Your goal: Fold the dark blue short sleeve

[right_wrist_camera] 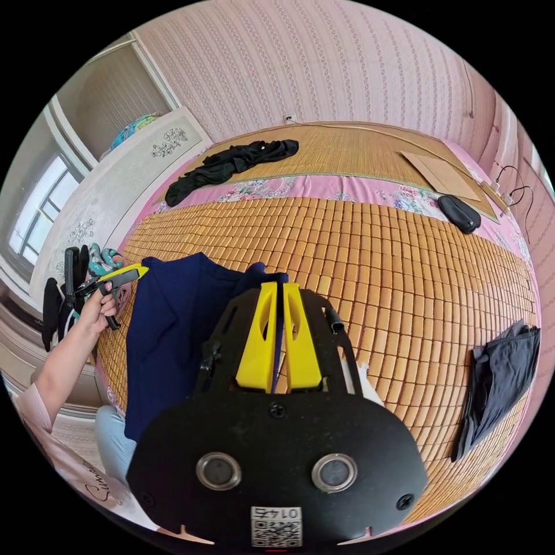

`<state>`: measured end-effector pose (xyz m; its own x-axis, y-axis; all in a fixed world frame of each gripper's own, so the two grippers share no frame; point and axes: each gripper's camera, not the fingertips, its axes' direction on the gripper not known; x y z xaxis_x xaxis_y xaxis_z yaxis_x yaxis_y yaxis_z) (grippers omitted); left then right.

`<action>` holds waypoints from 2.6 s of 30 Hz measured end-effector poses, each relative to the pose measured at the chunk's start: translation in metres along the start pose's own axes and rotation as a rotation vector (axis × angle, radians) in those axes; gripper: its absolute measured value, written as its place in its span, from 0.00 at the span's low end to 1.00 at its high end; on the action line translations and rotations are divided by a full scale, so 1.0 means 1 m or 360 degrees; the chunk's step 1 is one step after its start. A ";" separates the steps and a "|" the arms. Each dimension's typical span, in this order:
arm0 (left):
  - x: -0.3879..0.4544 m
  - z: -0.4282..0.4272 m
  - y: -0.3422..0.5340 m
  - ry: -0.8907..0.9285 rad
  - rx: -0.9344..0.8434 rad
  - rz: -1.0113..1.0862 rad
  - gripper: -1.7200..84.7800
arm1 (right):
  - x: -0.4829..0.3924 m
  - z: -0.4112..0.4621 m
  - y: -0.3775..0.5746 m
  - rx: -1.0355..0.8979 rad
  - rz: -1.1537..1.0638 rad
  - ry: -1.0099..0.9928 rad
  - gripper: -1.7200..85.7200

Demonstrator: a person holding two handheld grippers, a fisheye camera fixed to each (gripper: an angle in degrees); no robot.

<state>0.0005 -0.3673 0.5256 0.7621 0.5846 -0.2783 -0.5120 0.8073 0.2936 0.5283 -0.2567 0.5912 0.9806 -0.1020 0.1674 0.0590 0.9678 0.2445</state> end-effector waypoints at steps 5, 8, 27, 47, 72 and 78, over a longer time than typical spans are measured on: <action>0.007 -0.011 -0.003 -0.0027 -0.0016 0.0025 0.01 | 0.001 -0.001 0.009 -0.0059 -0.0076 0.0039 0.03; -0.001 -0.022 -0.003 -0.0034 0.0050 -0.0069 0.01 | 0.012 -0.010 0.015 0.0009 -0.0019 0.0016 0.03; 0.033 -0.127 0.155 0.0309 -0.0143 0.0367 0.03 | 0.014 -0.061 0.211 -0.0054 -0.0329 -0.0276 0.04; 0.013 -0.103 0.302 0.0234 -0.0394 -0.0243 0.01 | 0.023 0.004 0.358 -0.0622 -0.0176 0.0002 0.02; 0.183 -0.069 0.322 0.0013 -0.0744 0.0539 0.04 | -0.066 0.052 0.361 -0.0517 -0.0425 -0.0220 0.05; 0.186 -0.071 0.328 -0.0005 -0.0718 0.0505 0.05 | -0.077 0.074 0.360 -0.0598 -0.0471 -0.0018 0.06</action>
<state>-0.0540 0.0114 0.5050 0.5437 0.8050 -0.2373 -0.8352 0.5468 -0.0587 0.4598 0.0825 0.7371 0.9094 -0.3865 0.1535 0.4012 0.9126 -0.0789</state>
